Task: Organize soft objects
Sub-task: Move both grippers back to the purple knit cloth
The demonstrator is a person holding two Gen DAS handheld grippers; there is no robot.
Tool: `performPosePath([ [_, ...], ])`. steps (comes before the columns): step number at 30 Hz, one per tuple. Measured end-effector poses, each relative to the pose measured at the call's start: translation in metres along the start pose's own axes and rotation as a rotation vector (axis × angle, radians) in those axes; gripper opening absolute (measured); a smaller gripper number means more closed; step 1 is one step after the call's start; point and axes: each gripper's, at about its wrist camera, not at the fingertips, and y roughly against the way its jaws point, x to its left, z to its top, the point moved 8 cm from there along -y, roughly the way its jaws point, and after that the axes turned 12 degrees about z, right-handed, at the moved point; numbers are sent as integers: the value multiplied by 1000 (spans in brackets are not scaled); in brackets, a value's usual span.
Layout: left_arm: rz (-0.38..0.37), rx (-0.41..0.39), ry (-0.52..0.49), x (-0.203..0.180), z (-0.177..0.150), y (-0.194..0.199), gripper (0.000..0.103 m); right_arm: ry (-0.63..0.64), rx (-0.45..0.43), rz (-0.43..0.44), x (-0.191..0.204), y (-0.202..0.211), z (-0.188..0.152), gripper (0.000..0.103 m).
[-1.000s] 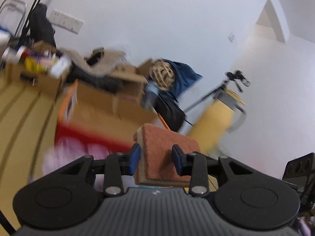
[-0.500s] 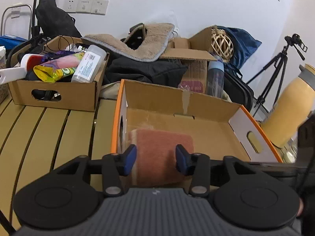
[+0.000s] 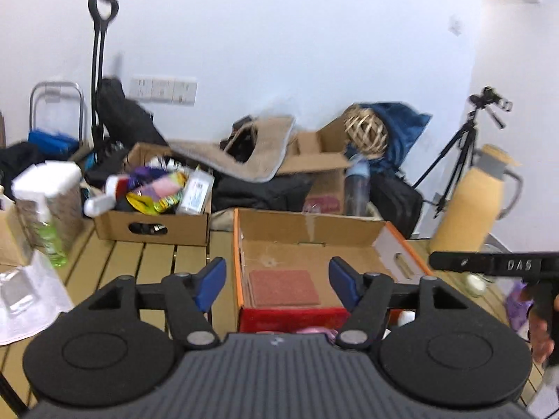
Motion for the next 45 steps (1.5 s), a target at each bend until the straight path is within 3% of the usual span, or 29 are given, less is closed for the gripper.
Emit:
performPosePath([
  [8,-11,-122,-3,-3,-57,120,78,89,-127,-95,37,127,-48,56],
  [12,4,-226,12,-6,-119,187,86,180,-202,-125,70,180,-112,63],
  [17,-19,-244,16,-8,-192,252,94,183,-294,-148,109,234,-214,74],
  [20,-32,-222,-29,-14,-217,266,96,174,-278,-135,117,243,-259,76],
  [23,-23,-199,-56,-18,-227,260,96,175,-205,-153,115,237,-277,76],
  [27,-21,-166,-16,-14,-226,237,96,162,-193,-138,119,219,-278,76],
  [32,7,-119,24,-1,-214,180,83,159,-137,-114,114,167,-275,75],
  [35,31,-75,59,8,-201,132,73,131,-111,-99,103,123,-259,69],
  [41,16,-3,129,28,-176,42,69,83,-75,-33,91,22,-212,55],
  [45,-16,67,173,34,-179,1,68,69,-42,-88,72,-36,-190,51],
])
